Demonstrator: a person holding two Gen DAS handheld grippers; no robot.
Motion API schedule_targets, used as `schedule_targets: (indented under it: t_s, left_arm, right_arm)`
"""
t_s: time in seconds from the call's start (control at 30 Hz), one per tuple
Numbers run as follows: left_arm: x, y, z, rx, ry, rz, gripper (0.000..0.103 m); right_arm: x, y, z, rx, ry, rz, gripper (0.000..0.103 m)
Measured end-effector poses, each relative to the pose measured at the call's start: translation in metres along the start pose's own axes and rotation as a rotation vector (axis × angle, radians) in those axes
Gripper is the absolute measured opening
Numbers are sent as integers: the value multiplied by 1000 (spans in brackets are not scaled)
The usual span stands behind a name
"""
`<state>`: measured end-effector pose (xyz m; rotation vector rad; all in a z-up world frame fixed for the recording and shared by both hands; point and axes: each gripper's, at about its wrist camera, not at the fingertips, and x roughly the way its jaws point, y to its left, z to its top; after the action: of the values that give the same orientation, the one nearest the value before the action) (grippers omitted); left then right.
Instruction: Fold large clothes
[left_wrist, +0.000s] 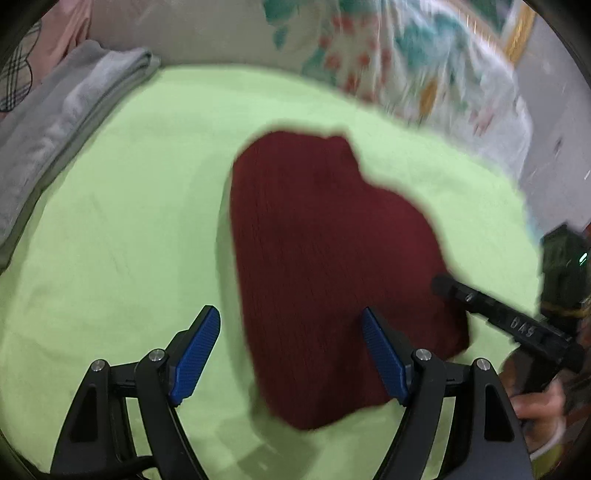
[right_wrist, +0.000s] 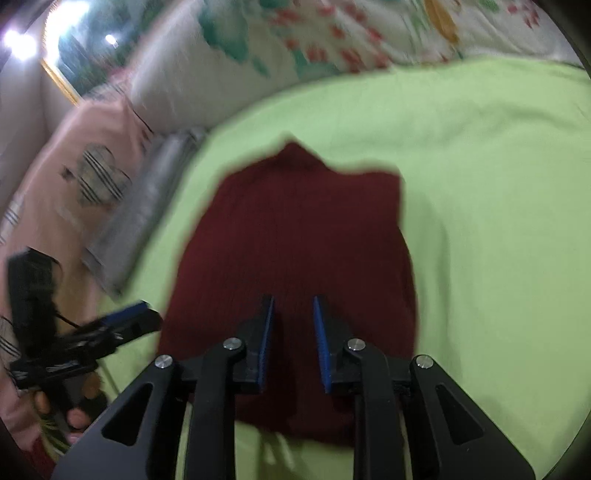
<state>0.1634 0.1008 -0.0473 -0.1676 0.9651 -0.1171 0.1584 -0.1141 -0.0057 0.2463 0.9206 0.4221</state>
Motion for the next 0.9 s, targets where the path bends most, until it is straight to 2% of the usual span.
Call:
schedule_targets:
  t_s: [0.03, 0.1, 0.17, 0.3, 0.37, 0.47, 0.6, 0.67, 0.73, 0.9]
  left_arm:
    - [10, -2, -6, 4, 23, 9, 82]
    - [24, 4, -14, -39, 40, -6, 89]
    - [24, 9, -13, -76, 38, -8, 92]
    - [11, 4, -15, -63, 8, 27, 92]
    - [1, 1, -16, -51, -6, 54, 92]
    - [-7, 2, -23, -77, -4, 53, 92]
    - [-26, -1, -33, -74, -17, 97, 92]
    - [-34, -5, -41, -53, -12, 136, 93]
    - [-38, -7, -51, -54, 8, 174, 93]
    - [-44, -6, -75, -74, 37, 204, 93]
  right_arm:
    - [7, -8, -9, 16, 21, -43, 23]
    - [10, -19, -15, 59, 14, -15, 23]
    - [9, -22, -14, 64, 3, -3, 23]
    - [1, -18, -15, 56, 4, -36, 23]
    - [-5, -13, -21, 47, 1, -50, 27]
    - [-4, -12, -31, 33, 41, -116, 30]
    - [-26, -1, -41, 33, 9, -106, 35]
    - [-36, 5, -46, 22, -15, -105, 43]
    - [-45, 12, -51, 2, -37, -112, 45]
    - [-60, 18, -66, 3, -69, -103, 47]
